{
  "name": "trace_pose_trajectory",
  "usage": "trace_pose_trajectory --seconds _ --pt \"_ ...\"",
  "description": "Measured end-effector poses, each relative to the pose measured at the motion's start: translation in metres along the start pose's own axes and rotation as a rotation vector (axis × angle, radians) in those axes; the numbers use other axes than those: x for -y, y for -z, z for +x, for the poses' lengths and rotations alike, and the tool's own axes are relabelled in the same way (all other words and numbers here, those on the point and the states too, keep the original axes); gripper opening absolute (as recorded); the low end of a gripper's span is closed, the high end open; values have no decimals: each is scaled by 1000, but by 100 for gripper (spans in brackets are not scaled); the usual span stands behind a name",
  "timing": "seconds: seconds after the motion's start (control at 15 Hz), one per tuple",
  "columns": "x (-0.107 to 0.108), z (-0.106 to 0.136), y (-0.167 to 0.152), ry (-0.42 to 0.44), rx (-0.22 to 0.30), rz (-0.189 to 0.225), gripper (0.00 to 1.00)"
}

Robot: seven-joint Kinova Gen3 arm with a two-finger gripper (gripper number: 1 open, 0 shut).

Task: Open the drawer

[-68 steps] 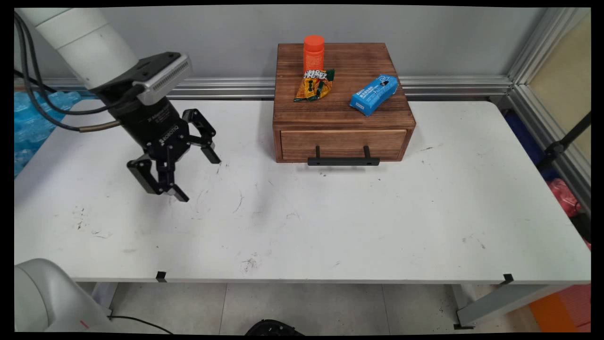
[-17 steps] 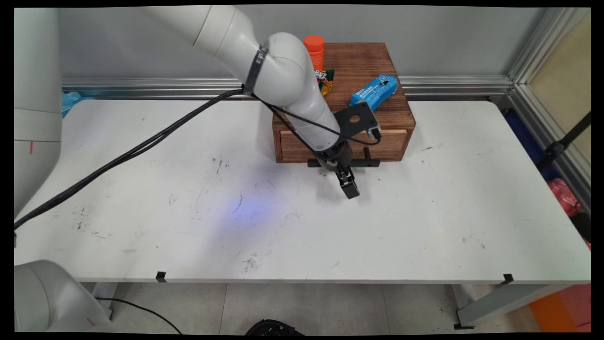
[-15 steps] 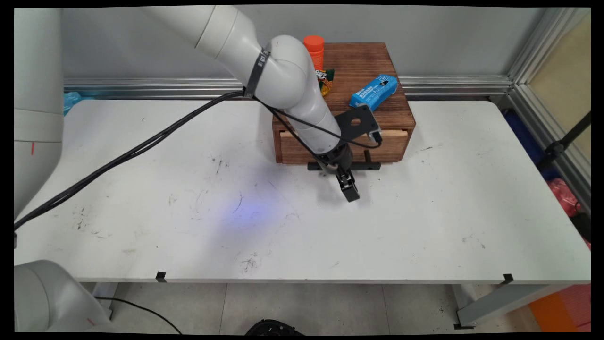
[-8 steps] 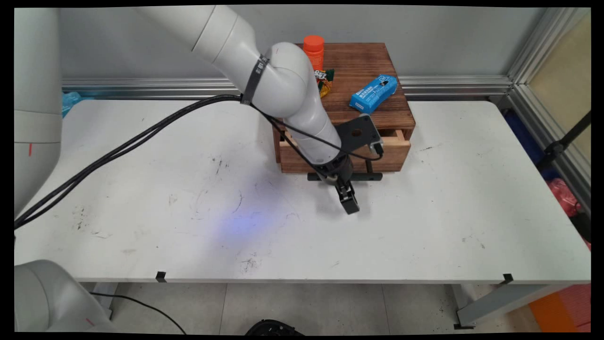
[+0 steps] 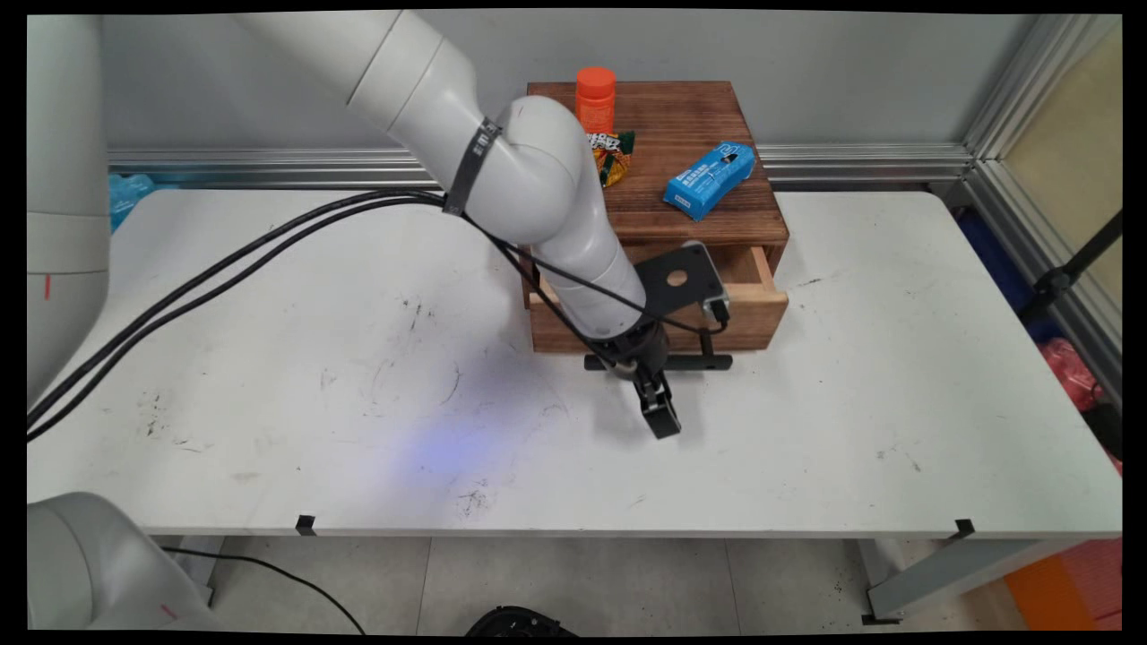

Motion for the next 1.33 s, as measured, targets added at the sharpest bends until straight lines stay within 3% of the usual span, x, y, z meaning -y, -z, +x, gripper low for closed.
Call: trace_pose_trajectory --seconds 0.73,1.33 --pt "-48 -9 7 -55 10 -53 100" --pt "-86 -13 13 -96 8 -73 100"
